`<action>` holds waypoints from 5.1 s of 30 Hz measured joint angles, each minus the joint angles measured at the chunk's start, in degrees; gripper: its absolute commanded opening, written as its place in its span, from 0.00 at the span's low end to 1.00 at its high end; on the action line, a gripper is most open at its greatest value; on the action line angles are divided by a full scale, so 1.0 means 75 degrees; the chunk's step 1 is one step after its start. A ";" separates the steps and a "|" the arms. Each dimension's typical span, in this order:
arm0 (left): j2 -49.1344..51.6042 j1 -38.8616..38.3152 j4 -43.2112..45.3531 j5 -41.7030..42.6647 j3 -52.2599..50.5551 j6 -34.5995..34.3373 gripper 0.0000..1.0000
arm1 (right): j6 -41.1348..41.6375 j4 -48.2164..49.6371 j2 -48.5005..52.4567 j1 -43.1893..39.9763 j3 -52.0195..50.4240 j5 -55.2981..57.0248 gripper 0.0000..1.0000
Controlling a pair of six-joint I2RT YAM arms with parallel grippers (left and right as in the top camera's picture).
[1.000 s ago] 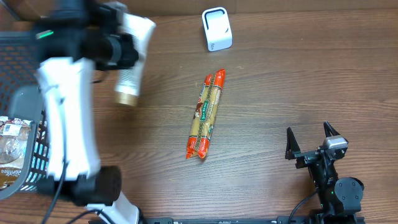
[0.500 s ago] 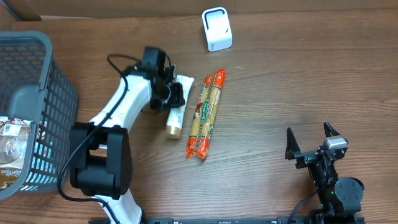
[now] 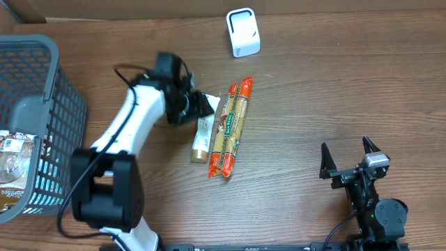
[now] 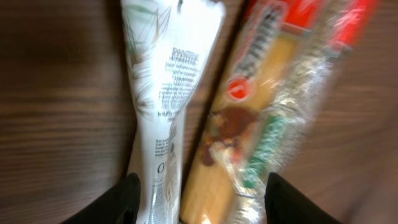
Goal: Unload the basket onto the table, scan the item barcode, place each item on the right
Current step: 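Place the Pantene tube beside the sausage packs with the left gripper, then reach into the basket and grasp the mint-green packet with the left gripper, then place the mint-green packet left of the Pantene tube and release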
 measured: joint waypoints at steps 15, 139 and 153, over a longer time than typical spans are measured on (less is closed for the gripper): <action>-0.2197 0.3290 -0.3480 -0.2640 0.5388 0.0542 0.79 | 0.0000 0.0003 0.0000 0.0000 0.0000 0.0000 1.00; -0.0029 0.0446 0.0606 -0.2457 -0.1370 0.1148 1.00 | 0.0003 0.0006 0.0000 0.0000 0.0000 0.0000 1.00; -0.0058 0.0475 -0.2294 -0.3086 0.2943 0.1017 1.00 | 0.0000 0.0000 0.0000 0.0000 0.0000 0.0000 1.00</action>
